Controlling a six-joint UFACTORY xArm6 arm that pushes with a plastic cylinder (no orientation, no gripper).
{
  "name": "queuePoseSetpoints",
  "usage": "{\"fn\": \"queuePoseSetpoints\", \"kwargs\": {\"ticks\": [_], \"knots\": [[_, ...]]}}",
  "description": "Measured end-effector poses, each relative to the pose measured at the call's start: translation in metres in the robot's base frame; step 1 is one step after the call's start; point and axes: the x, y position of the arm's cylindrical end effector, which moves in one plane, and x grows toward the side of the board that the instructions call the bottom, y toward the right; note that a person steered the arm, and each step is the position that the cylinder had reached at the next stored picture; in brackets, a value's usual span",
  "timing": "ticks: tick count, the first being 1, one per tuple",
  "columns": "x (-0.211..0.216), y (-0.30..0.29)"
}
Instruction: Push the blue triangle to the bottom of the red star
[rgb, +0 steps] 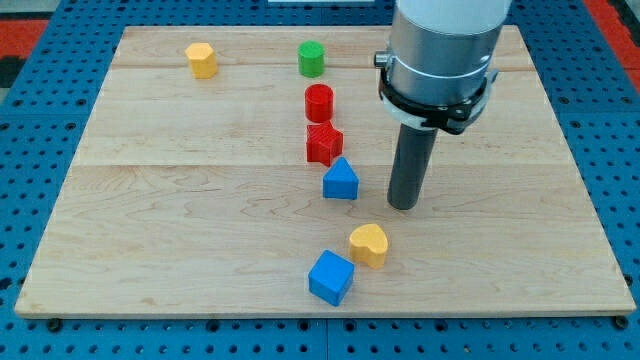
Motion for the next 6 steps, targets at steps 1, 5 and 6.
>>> {"fn": "queuePoseSetpoints", "kwargs": {"ticks": [1, 5, 6], "knots": [[-0.003, -0.019], [-0.031, -0.038], [-0.031, -0.033]]}}
